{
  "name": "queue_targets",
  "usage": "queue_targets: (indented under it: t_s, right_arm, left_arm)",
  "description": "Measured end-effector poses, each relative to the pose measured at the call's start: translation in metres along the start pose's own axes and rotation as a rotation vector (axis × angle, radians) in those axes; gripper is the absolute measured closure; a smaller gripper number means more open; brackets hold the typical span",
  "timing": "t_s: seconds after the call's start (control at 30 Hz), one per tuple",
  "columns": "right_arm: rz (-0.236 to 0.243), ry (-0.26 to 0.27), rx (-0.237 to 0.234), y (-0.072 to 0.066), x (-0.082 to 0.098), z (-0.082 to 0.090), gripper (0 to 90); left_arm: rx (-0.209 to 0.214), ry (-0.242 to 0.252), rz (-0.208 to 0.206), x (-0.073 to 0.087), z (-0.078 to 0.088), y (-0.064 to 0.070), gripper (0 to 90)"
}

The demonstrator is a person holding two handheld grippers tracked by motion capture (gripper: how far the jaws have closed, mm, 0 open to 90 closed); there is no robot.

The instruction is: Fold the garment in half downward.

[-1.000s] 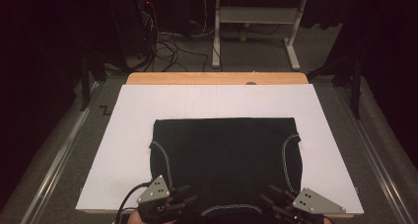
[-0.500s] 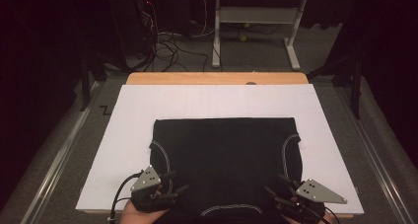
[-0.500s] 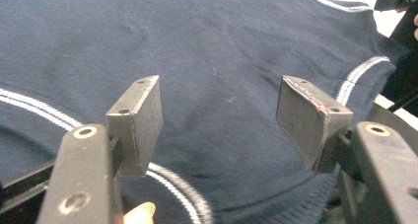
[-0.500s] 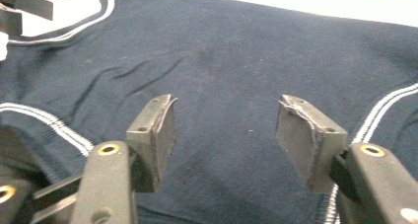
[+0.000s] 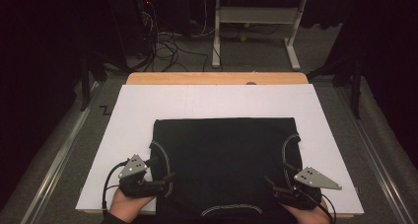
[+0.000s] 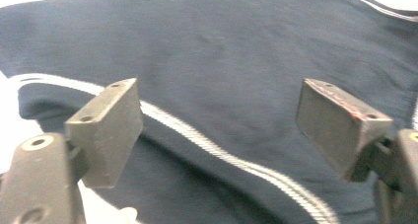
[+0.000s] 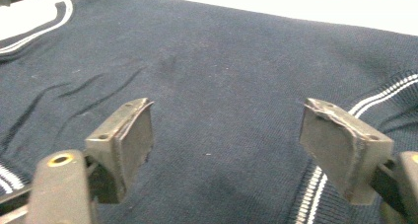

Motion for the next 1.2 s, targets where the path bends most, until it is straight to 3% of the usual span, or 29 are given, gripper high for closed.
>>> queue_targets:
  t_s: [0.13, 0.3, 0.37, 0.5, 0.73, 1.03, 1.2]
  right_arm:
    - [-0.005, -0.001, 0.009, 0.004, -0.001, -0.001, 13.5]
    - [-0.01, -0.001, 0.029, 0.007, -0.006, -0.002, 0.6]
    - [-0.013, 0.005, 0.033, 0.007, -0.009, -0.002, 0.0]
    - [0.02, 0.006, 0.047, 0.003, -0.018, -0.004, 0.0]
    - [0.034, 0.04, 0.006, -0.014, -0.034, -0.013, 0.0]
    - [0.079, 0.046, -0.062, -0.043, -0.046, -0.04, 0.0]
    - [0.102, 0.036, -0.101, -0.062, -0.053, -0.059, 0.0]
  left_arm:
    - [-0.039, 0.015, 0.012, -0.002, 0.003, -0.014, 12.7]
    - [-0.058, 0.019, 0.039, -0.005, 0.004, -0.023, 7.4]
    - [-0.055, 0.003, 0.046, -0.007, 0.004, -0.026, 1.0]
    - [-0.059, 0.012, 0.046, -0.009, 0.007, -0.029, 0.0]
    - [-0.066, 0.015, 0.072, -0.014, 0.004, -0.039, 0.0]
    - [-0.048, 0.038, 0.107, -0.027, -0.002, -0.053, 0.0]
    - [-0.053, 0.031, 0.095, -0.033, -0.007, -0.057, 0.0]
Point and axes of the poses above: each handheld gripper's, and its own axes: z roughly backward along the jaws, x roughly out of its underside, y roughly to its right, the point moved 2 cm from there along -z, roughly forward along the jaws, and after that the axes turned 10 degrees about z, right-handed, at the moved point
